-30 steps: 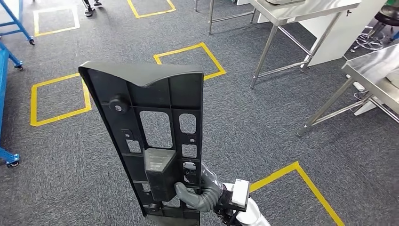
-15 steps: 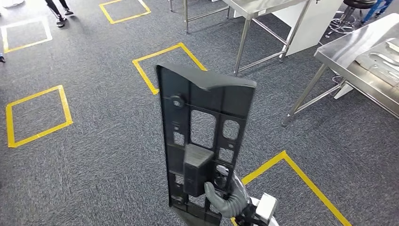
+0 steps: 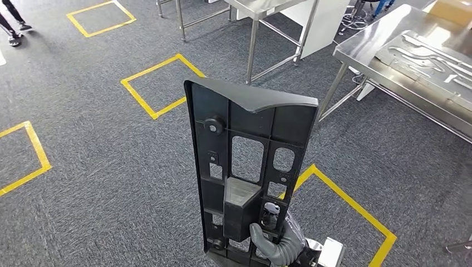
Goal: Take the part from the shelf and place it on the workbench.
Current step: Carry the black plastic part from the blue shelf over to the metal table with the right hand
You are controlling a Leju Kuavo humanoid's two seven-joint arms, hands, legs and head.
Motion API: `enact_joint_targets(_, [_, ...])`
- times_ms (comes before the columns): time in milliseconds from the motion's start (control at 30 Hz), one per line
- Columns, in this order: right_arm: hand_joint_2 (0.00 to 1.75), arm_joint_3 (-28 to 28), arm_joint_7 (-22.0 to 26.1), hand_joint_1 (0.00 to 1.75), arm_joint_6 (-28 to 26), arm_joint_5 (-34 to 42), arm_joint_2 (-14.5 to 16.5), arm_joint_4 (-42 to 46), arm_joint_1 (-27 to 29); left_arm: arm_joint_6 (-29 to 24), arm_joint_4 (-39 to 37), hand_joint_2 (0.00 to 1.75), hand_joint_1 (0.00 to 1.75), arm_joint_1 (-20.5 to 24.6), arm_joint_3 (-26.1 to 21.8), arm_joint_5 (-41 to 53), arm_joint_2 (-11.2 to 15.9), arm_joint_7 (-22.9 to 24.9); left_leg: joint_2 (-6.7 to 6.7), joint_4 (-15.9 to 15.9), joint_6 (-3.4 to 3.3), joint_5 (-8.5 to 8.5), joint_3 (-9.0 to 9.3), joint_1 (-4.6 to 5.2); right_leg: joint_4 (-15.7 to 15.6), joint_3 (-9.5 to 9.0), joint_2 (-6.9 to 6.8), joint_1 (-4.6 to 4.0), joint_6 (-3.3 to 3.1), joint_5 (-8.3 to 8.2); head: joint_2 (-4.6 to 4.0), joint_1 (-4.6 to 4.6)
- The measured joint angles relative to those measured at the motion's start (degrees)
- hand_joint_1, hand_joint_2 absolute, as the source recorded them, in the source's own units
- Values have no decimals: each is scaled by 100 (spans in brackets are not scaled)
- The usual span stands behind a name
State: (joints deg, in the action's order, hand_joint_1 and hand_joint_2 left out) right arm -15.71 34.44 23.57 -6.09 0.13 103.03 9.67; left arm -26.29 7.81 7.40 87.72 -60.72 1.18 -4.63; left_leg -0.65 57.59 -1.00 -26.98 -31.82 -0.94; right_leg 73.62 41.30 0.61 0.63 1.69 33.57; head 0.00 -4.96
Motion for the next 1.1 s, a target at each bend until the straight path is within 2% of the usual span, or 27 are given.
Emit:
enact_joint_targets(33, [175, 3, 29, 175, 14, -13, 16, -35, -7, -10, -1, 175, 0, 9, 9, 4, 8, -14, -61, 1, 4, -6, 4, 3, -1, -4, -19, 8, 5, -61, 0, 0])
enact_joint_targets(67, [175, 5, 52, 175, 52, 1, 30, -70, -14, -13, -1, 175, 0, 15, 20, 7, 17, -17, -117, 1, 13, -13, 13, 4, -222, -123, -49, 11, 1, -211, 0, 0])
enact_joint_targets(100, [175, 6, 69, 175, 95, 31, 43, -103, -24, -13, -1, 175, 0, 17, 30, 7, 25, -21, -167, 1, 26, -22, 27, 5, -614, -339, -118, 8, -16, -408, 0, 0])
enact_joint_targets(167, [175, 6, 88, 175, 134, 68, 74, -147, -56, -14, -1, 175, 0, 17, 43, 3, 36, -38, -248, 3, 70, -45, 56, 21, -1326, -719, -297, -36, -77, -641, 0, 1])
enact_joint_targets(200, [175, 6, 97, 175, 135, 75, 88, -163, -69, -14, -1, 175, 0, 17, 48, 0, 43, -45, -282, 3, 99, -56, 67, 27, -1500, -806, -348, -62, -110, -673, 0, 1])
enact_joint_targets(233, [175, 7, 106, 175, 134, 82, 99, -180, -78, -15, -1, 175, 0, 18, 53, -2, 49, -50, -316, -1, 130, -63, 78, 31, -1548, -816, -347, -87, -139, -659, 0, 1])
enact_joint_targets(300, [175, 10, 118, 175, 133, 89, 111, -205, -78, -16, -1, 175, 0, 26, 61, -3, 63, -52, -363, -3, 198, -87, 107, 26, -1579, -820, -252, -81, -198, -683, 0, 0])
enact_joint_targets(333, [175, 14, 120, 175, 133, 91, 120, -215, -80, -17, -2, 175, 0, 31, 64, -2, 71, -54, -325, 52, 223, -138, 98, 21, -1605, -836, -207, -64, -231, -697, 0, 0])
enact_joint_targets(367, [175, 16, 122, 175, 134, 92, 137, -223, -89, -19, -2, 175, 0, 33, 66, -1, 79, -57, -249, 221, 243, -252, 36, 17, -1632, -855, -163, -45, -266, -713, 0, 0])
enact_joint_targets(400, [175, 18, 123, 175, 135, 93, 156, -233, -97, -21, -3, 175, 0, 29, 68, 0, 87, -59, -148, 519, 256, -419, -96, 9, -1648, -871, -119, -29, -293, -723, 0, 0])
enact_joint_targets(467, [175, 19, 123, 175, 138, 94, 182, -259, -113, -22, -3, 175, 0, 6, 71, -1, 93, -61, -14, 1317, 276, -770, -483, 7, -1646, -873, -12, -38, -323, -725, 0, 0])
enact_joint_targets(500, [175, 19, 122, 175, 139, 94, 186, -275, -112, -22, -3, 175, 0, -5, 72, -2, 97, -60, 6, 1600, 284, -836, -639, 7, -1642, -874, 50, -42, -327, -723, 0, 0])
enact_joint_targets(533, [175, 19, 122, 175, 140, 94, 186, -288, -111, -22, -3, 175, 0, -12, 72, -4, 102, -59, 14, 1677, 288, -784, -705, 6, -1635, -878, 114, -45, -325, -719, 0, 0])
enact_joint_targets(567, [175, 19, 121, 175, 141, 94, 187, -298, -111, -22, -3, 175, 0, -15, 72, -5, 109, -52, 24, 1518, 287, -618, -661, 4, -1625, -886, 180, -43, -319, -711, 0, 0])
enact_joint_targets(600, [175, 19, 121, 175, 143, 94, 188, -303, -112, -22, -4, 175, 0, -13, 73, -3, 115, -25, 65, 1163, 282, -382, -522, -3, -1610, -896, 244, -40, -308, -698, 0, 0])
enact_joint_targets(633, [175, 19, 121, 175, 145, 94, 189, -306, -114, -16, -4, 175, 0, -13, 73, 4, 121, 30, 173, 756, 272, -180, -352, -16, -1588, -897, 302, -37, -290, -681, 0, 0])
enact_joint_targets(667, [175, 19, 122, 175, 150, 95, 192, -311, -121, 1, -5, 175, 0, -13, 76, 28, 127, 121, 291, 407, 259, -48, -204, -29, -1554, -884, 360, -40, -266, -661, 0, 0])
enact_joint_targets(700, [175, 19, 125, 175, 160, 101, 194, -319, -129, 33, -6, 175, 0, -17, 80, 69, 132, 241, 390, 191, 244, 8, -115, -34, -1528, -861, 410, -38, -236, -651, 0, 0])
enact_joint_targets(733, [175, 20, 134, 175, 168, 108, 197, -333, -136, 75, -7, 175, 0, -23, 83, 117, 137, 375, 446, 110, 220, -4, -84, -30, -1515, -836, 459, -37, -201, -650, 0, 0])
enact_joint_targets(800, [175, 30, 174, 175, 168, 124, 199, -371, -139, 186, -17, 175, 0, -38, 86, 228, 152, 622, 371, 78, 157, 4, -76, -25, -1520, -809, 530, -27, -132, -660, 0, 0])
enact_joint_targets(867, [175, 71, 240, 175, 133, 141, 199, -399, -115, 316, -36, 175, 0, -53, 86, 368, 174, 818, 259, 26, 80, 30, -46, -42, -1362, -739, 368, -33, -76, -547, 0, 1])
enact_joint_targets(933, [175, 135, 313, 175, 85, 147, 198, -406, -62, 455, -49, 175, 0, -81, 88, 543, 201, 1010, 139, -5, 28, 33, -26, -40, -771, -451, 102, -28, -28, -223, 0, 1])
enact_joint_targets(967, [175, 174, 344, 175, 32, 120, 198, -402, -17, 506, -52, 175, 0, -102, 89, 611, 213, 1088, 77, -5, 15, 25, -25, -32, -387, -251, 38, -17, -8, -54, 0, 1])
enact_joint_targets(1000, [175, 220, 370, 175, -50, 55, 197, -392, 44, 527, -54, 175, 0, -121, 89, 652, 223, 1114, 17, -4, 11, 16, -24, -26, -73, -84, 11, -3, 10, 49, 0, 1])
enact_joint_targets(1033, [175, 273, 391, 175, -155, -54, 191, -372, 117, 500, -55, 175, 0, -133, 87, 654, 227, 1047, -42, -3, 12, 6, -21, -23, 60, -5, -4, 9, 23, 43, 0, 1])
enact_joint_targets(1067, [175, 327, 404, 175, -261, -187, 176, -338, 180, 436, -56, 175, 0, -132, 81, 621, 216, 898, -93, -2, 18, -4, -14, -22, -28, -38, -22, 17, 30, -69, 0, 0])
enact_joint_targets(1100, [175, 377, 399, 175, -339, -314, 151, -292, 217, 350, -56, 175, 0, -119, 67, 563, 195, 699, -142, -1, 30, -15, 1, -22, -330, -186, -64, 21, 28, -261, 0, 0])
